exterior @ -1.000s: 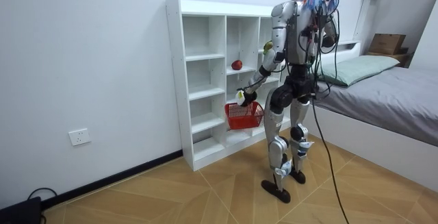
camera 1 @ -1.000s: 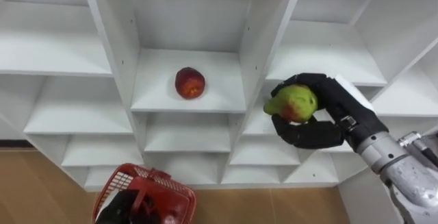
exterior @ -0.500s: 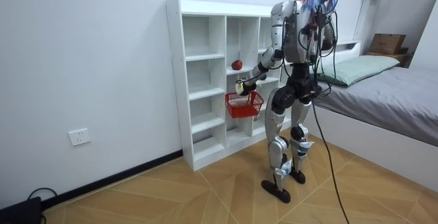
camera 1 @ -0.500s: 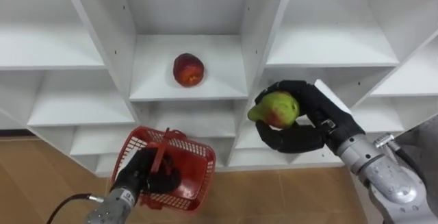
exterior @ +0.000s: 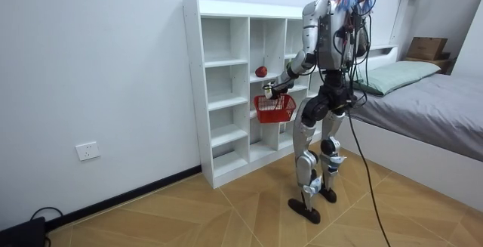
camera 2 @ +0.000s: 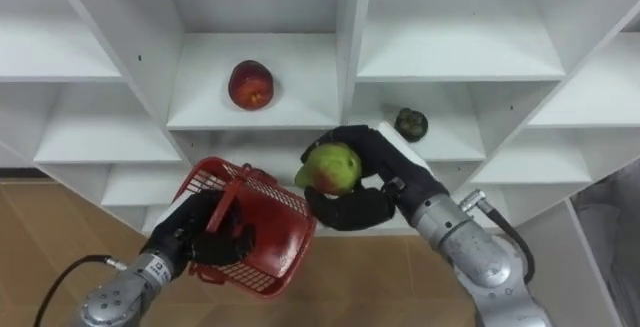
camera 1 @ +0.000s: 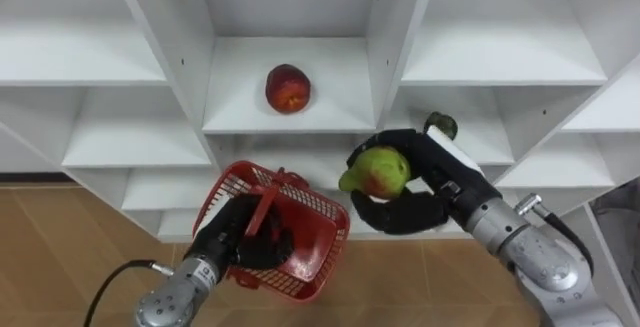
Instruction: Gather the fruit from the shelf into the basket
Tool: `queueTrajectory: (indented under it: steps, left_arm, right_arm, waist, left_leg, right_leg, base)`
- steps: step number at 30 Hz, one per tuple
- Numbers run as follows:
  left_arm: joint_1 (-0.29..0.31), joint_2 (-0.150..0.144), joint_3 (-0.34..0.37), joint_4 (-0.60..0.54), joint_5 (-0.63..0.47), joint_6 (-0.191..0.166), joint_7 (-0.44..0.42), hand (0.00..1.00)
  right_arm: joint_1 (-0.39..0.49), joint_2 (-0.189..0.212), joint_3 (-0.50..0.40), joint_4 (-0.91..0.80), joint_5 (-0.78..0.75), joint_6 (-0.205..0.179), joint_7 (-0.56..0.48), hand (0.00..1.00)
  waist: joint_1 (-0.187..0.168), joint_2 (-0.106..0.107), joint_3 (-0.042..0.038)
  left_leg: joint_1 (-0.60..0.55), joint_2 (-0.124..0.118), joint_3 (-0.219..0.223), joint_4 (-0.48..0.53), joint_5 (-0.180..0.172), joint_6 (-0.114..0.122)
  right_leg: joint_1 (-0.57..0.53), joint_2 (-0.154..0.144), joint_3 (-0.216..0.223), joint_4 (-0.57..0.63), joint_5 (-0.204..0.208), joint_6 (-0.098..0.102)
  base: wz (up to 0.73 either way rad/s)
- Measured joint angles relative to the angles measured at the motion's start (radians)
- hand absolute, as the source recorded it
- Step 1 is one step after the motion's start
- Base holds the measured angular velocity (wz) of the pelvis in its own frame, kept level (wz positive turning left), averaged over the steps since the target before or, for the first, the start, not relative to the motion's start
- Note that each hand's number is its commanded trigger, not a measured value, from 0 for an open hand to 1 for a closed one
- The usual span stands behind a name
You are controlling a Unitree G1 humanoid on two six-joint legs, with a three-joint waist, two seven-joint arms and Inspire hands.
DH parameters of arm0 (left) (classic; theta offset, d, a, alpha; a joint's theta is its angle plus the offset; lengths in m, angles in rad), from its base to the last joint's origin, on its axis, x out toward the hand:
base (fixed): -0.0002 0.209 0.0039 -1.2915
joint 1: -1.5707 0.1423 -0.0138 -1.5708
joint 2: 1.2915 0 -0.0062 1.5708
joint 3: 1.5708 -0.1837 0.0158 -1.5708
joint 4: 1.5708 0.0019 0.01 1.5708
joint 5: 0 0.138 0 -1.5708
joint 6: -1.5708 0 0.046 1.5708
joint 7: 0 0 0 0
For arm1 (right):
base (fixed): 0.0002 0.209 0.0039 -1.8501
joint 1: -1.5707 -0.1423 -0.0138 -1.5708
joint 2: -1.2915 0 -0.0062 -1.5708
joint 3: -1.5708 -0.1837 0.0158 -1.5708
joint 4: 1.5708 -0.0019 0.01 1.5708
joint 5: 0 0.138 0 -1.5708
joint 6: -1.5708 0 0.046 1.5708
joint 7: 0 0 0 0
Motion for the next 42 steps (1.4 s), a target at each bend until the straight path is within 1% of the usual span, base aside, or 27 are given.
queueTrajectory:
  steps: [2, 4, 8, 11, 13, 16, 21, 26, 30, 35, 38, 42]
  left_arm:
    - [-0.007, 0.000, -0.015, -0.008, -0.001, 0.000, -0.017, 1.00]
    - [-0.008, 0.001, -0.039, -0.011, -0.031, -0.002, -0.040, 1.00]
    - [-0.014, 0.000, -0.056, -0.013, -0.041, -0.004, -0.069, 1.00]
    - [-0.014, 0.000, -0.060, -0.032, -0.041, -0.004, -0.072, 1.00]
    - [-0.014, 0.001, -0.076, -0.055, -0.041, -0.004, -0.070, 1.00]
    - [-0.013, 0.001, -0.082, -0.073, -0.041, -0.004, -0.068, 1.00]
    - [-0.013, 0.015, -0.082, -0.113, -0.041, -0.004, -0.069, 1.00]
    - [-0.013, 0.024, -0.084, -0.125, -0.041, -0.003, -0.072, 1.00]
    - [-0.009, 0.025, -0.081, -0.144, -0.041, -0.002, -0.072, 1.00]
    - [-0.009, 0.027, -0.068, -0.179, -0.041, -0.002, -0.072, 1.00]
    - [-0.009, 0.027, -0.066, -0.188, -0.041, -0.002, -0.072, 1.00]
    - [0.000, 0.031, -0.066, -0.189, -0.041, -0.002, -0.074, 1.00]
  right_arm:
    - [-0.013, 0.008, 0.019, 0.013, -0.015, 0.000, 0.001, 1.00]
    - [-0.015, 0.012, 0.040, 0.016, -0.020, 0.000, 0.003, 1.00]
    - [-0.017, 0.020, 0.050, 0.016, -0.015, 0.000, 0.010, 1.00]
    - [-0.017, 0.020, 0.062, 0.024, -0.008, 0.000, 0.010, 1.00]
    - [-0.017, 0.019, 0.079, 0.042, -0.008, 0.000, 0.009, 1.00]
    - [-0.020, 0.018, 0.082, 0.044, 0.004, 0.000, 0.013, 1.00]
    - [-0.033, 0.014, 0.080, 0.047, 0.058, 0.000, 0.031, 1.00]
    - [-0.032, 0.013, 0.080, 0.050, 0.069, 0.000, 0.033, 1.00]
    - [-0.030, 0.013, 0.079, 0.066, 0.101, -0.013, 0.033, 1.00]
    - [-0.032, 0.013, 0.072, 0.066, 0.133, -0.037, 0.032, 1.00]
    - [-0.032, 0.012, 0.070, 0.079, 0.141, -0.060, 0.031, 1.00]
    - [-0.030, 0.013, 0.071, 0.093, 0.143, -0.068, 0.031, 1.00]
  waist:
    - [0.000, 0.000, 0.0007]
    - [-0.001, -0.001, 0.0009]
    - [0.002, -0.002, 0.0019]
    - [0.002, -0.003, 0.0023]
    - [0.005, -0.003, 0.0023]
    - [0.005, -0.003, 0.0023]
    - [0.004, -0.003, 0.0023]
    - [0.007, -0.002, 0.0022]
    - [0.018, -0.001, 0.0025]
    - [0.023, 0.000, 0.0019]
    - [0.025, 0.000, 0.0017]
    - [0.023, -0.001, 0.0015]
  left_leg:
    - [-0.012, -0.002, 0.000, 0.001, 0.002, 0.003]
    - [-0.020, -0.002, 0.001, 0.004, 0.002, 0.003]
    - [-0.026, -0.002, 0.001, 0.006, 0.002, 0.003]
    - [-0.035, -0.002, 0.001, 0.010, 0.002, 0.003]
    - [-0.035, -0.002, 0.001, 0.010, 0.002, 0.003]
    - [-0.035, -0.002, 0.001, 0.010, 0.002, 0.003]
    - [-0.035, -0.002, 0.000, 0.010, 0.002, 0.003]
    - [-0.035, -0.001, 0.000, 0.015, 0.002, 0.003]
    - [-0.038, -0.001, 0.000, 0.015, 0.002, 0.003]
    - [-0.042, 0.000, 0.000, 0.015, 0.002, 0.003]
    - [-0.042, 0.000, 0.001, 0.015, 0.002, 0.003]
    - [-0.043, -0.002, 0.004, 0.015, 0.002, 0.003]
  right_leg:
    - [-0.017, -0.002, 0.005, 0.009, 0.000, 0.000]
    - [-0.024, -0.003, 0.003, 0.013, -0.001, -0.001]
    - [-0.030, -0.004, 0.007, 0.014, -0.002, -0.001]
    - [-0.038, -0.003, 0.006, 0.015, -0.002, -0.001]
    - [-0.038, -0.004, 0.006, 0.015, -0.002, -0.001]
    - [-0.038, -0.004, 0.006, 0.014, -0.002, -0.001]
    - [-0.038, -0.004, 0.006, 0.015, -0.002, -0.001]
    - [-0.037, -0.004, 0.006, 0.016, -0.002, -0.001]
    - [-0.038, -0.004, 0.004, 0.017, -0.002, -0.001]
    - [-0.040, -0.005, -0.004, 0.018, -0.002, -0.001]
    - [-0.040, -0.006, -0.004, 0.019, -0.002, -0.001]
    - [-0.049, -0.008, -0.002, 0.031, -0.004, -0.002]
  base:
    - [0.00]
    - [0.00]
    - [0.00]
    - [0.00]
    - [0.00]
    - [0.00]
    - [0.00]
    - [0.00]
    - [0.01]
    - [0.01]
    - [0.00]
    - [-0.03]
